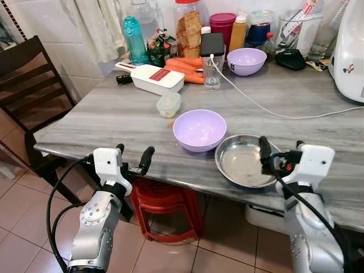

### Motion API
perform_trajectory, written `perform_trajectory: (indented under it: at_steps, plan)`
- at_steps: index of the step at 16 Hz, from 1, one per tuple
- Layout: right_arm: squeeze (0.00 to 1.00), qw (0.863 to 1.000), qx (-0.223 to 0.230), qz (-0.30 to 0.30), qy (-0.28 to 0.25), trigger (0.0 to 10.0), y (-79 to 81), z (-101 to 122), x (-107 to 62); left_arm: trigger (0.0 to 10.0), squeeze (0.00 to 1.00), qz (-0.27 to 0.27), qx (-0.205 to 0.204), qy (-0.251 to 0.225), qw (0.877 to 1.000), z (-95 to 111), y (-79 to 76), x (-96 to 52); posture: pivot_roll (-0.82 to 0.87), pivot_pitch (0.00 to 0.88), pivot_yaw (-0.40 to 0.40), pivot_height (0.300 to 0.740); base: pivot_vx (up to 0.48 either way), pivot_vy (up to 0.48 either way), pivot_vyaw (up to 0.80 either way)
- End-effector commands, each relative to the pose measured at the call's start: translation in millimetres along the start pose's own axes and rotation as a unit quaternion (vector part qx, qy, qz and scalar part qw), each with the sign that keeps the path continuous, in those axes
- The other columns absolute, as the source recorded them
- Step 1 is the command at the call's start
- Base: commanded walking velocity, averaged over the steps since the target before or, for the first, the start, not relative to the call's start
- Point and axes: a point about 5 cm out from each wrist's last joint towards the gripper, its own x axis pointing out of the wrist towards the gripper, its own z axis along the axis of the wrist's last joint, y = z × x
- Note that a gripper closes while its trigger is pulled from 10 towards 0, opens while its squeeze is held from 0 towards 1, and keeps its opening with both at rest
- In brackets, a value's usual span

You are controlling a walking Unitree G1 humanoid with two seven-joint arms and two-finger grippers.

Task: Setting the table

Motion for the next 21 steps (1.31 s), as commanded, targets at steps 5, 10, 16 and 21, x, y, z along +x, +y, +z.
perform_trajectory:
  at_steps: [5, 10, 16, 21]
  plan:
    - [0.00, 1.000, 0.010, 0.006, -0.002, 10.0, 4.8, 1, 0.4, 10.0, 0.00, 0.021, 0.014, 0.010, 1.000, 0, 3.1, 1.6, -0.10, 0.017, 0.112, 0.740, 0.000, 0.000, -0.16]
    - [0.00, 0.999, 0.024, 0.017, 0.017, 10.0, 9.7, -5, 0.4, 10.0, 0.00, 0.026, 0.021, 0.019, 0.999, -1, 2.6, 3.1, -0.10, 0.016, 0.116, 0.740, 0.000, 0.000, 0.00]
    - [0.00, 0.999, 0.027, 0.036, 0.013, 10.0, 12.5, -4, 1.6, 10.0, 0.00, 0.026, 0.024, 0.021, 0.999, -2, 1.9, 5.0, -0.10, 0.008, 0.114, 0.740, -0.161, 0.000, 0.00]
    - [0.00, 0.998, 0.030, 0.049, 0.028, 10.0, 18.6, -9, 1.1, 10.0, 0.00, 0.027, 0.025, 0.023, 0.999, -2, 2.2, 5.1, -0.09, 0.011, 0.114, 0.740, -0.294, 0.000, 0.00]
